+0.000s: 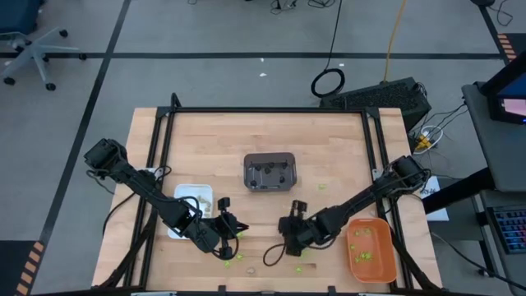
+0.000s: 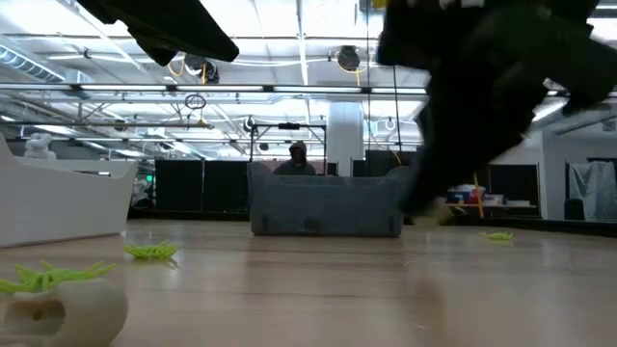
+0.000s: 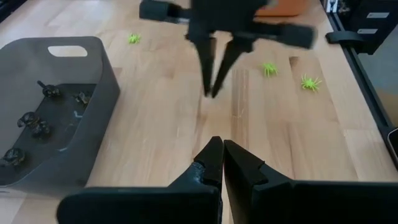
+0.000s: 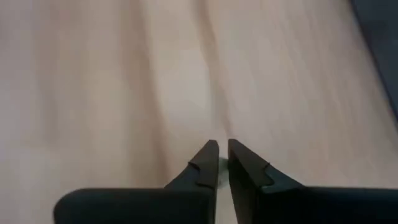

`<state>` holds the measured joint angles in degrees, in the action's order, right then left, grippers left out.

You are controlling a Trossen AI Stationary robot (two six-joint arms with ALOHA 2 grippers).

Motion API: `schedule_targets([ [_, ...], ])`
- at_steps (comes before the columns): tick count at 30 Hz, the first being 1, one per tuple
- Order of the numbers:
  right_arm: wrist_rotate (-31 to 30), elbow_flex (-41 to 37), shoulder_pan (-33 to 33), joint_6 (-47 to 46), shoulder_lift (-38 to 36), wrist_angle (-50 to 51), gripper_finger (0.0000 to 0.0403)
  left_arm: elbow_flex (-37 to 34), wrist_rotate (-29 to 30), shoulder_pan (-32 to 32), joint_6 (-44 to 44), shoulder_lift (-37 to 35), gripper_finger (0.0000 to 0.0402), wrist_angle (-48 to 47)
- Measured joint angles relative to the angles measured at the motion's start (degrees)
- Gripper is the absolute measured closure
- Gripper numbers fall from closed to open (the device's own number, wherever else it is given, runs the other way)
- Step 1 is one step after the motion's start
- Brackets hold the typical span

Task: Sort Halloween decoration
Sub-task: Put the white skull toy into the white bin

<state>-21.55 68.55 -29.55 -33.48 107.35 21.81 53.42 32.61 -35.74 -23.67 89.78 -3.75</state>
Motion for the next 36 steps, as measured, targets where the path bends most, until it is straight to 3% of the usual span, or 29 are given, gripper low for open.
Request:
schedule_targets([
  [7, -3.1, -1.0, -1.9, 14.0, -0.1, -18.5, 0.0403, -0.1, 2.1, -1.5, 0.1, 0.0, 0.0388, 0.9],
  [10, -4.6, -1.1, -1.5, 15.9, -0.2, -20.5, 0.0402, -0.1, 4.1, -2.6, 0.3, 0.0, 0.0388, 0.8],
  [20, -3.6, -1.1, -2.7, 8.4, -0.5, -14.2, 0.0398, -0.1, 5.2, -6.9, 0.0, 3.3, 0.0388, 2.1],
  [23, -0.9, -1.1, -4.2, 4.0, -1.4, -10.8, 0.0388, -0.1, 5.2, -7.9, 0.0, 5.6, 0.0388, 2.0],
  [29, -0.6, -1.1, -5.8, -3.6, -1.9, -5.7, 0.0336, -0.2, 5.2, -8.0, 0.0, 7.6, 0.0388, 2.8],
  [36, 0.5, -1.0, -6.1, -0.2, -1.2, -3.8, 0.0269, -0.2, 5.3, -7.8, 0.5, 7.7, 0.0388, 3.8],
])
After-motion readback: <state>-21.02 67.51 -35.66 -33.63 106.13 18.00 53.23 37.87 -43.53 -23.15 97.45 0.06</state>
